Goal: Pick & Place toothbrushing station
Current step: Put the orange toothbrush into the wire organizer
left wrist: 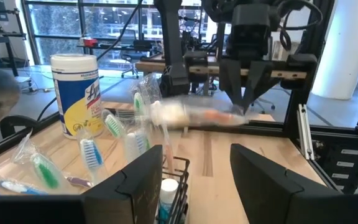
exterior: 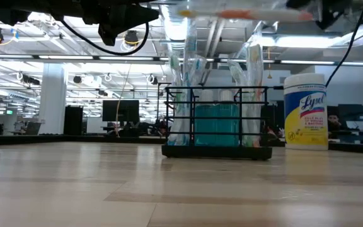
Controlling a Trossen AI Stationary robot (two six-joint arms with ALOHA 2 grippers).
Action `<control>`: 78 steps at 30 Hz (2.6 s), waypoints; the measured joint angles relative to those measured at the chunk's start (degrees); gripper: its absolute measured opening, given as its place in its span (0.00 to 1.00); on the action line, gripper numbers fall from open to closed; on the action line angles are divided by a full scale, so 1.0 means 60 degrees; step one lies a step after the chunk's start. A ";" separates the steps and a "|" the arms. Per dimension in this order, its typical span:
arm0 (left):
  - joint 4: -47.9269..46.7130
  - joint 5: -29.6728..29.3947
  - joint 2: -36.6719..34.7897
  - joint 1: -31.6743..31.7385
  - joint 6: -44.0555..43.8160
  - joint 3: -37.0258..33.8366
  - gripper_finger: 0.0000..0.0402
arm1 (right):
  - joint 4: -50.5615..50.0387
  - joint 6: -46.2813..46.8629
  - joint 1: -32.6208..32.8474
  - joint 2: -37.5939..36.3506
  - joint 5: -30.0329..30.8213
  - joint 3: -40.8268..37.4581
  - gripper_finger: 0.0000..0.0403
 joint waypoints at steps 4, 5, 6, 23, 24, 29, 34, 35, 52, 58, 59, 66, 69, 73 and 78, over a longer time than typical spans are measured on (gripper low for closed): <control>0.0168 0.0000 0.0000 0.0001 0.0000 0.0000 0.45 | 0.0127 -0.0433 -0.0007 -0.0290 0.0278 0.0000 0.00; 0.0256 0.0000 0.0000 0.0002 0.0002 0.0000 0.45 | 0.0162 -0.0509 -0.0007 -0.0343 0.0296 0.0000 0.00; 0.0349 0.0000 0.0000 0.0014 0.0002 0.0000 0.45 | 0.0200 -0.0635 -0.0007 -0.0394 0.0305 0.0000 0.00; 0.2396 0.2012 0.0000 0.0902 0.0040 0.0000 0.45 | 0.2195 -0.3012 -0.0334 -0.0611 0.0447 0.0004 0.00; 0.2489 0.2148 0.0000 0.0951 0.0038 0.0000 0.45 | 0.2302 -0.3100 -0.0366 -0.0612 0.0447 0.0004 0.00; 0.2819 0.2437 0.0000 0.1086 0.0007 0.0003 0.45 | 0.2695 -0.3537 -0.0527 -0.0610 0.0435 0.0004 0.00; 0.2879 0.2441 0.0000 0.1089 0.0060 0.0242 0.45 | 0.2849 -0.3704 -0.0666 -0.0609 0.0411 0.0004 0.00; 0.2882 0.2444 0.0000 0.1090 0.0095 0.0301 0.45 | 0.2856 -0.3703 -0.0681 -0.0609 0.0407 0.0004 0.00; 0.2988 0.3537 0.0638 0.1574 0.0317 0.1170 0.45 | 0.3101 -0.3931 -0.0729 -0.0609 0.0262 0.0006 0.00; 0.3044 0.3541 0.1187 0.1610 0.0649 0.1754 0.45 | 0.3159 -0.3954 -0.0725 -0.0609 0.0262 0.0011 0.00; 0.3069 0.3540 0.1198 0.1611 0.0750 0.1788 0.45 | 0.3165 -0.3954 -0.0725 -0.0609 0.0262 0.0011 0.00; 0.3223 0.3544 0.1202 0.1683 0.0825 0.1869 0.45 | 0.3261 -0.4078 -0.0725 -0.0609 0.0256 0.0011 0.00; 0.3241 0.3616 0.1202 0.1723 0.0853 0.1868 0.45 | 0.3275 -0.4100 -0.0725 -0.0609 0.0257 0.0011 0.00; 0.3509 0.4177 0.1202 0.1844 0.0861 0.1869 0.45 | 0.3275 -0.4100 -0.0725 -0.0609 0.0254 0.0011 0.00; 0.3633 0.4368 0.1202 0.1986 0.0831 0.1883 0.45 | 0.3275 -0.4100 -0.0732 -0.0605 0.0254 0.0011 0.00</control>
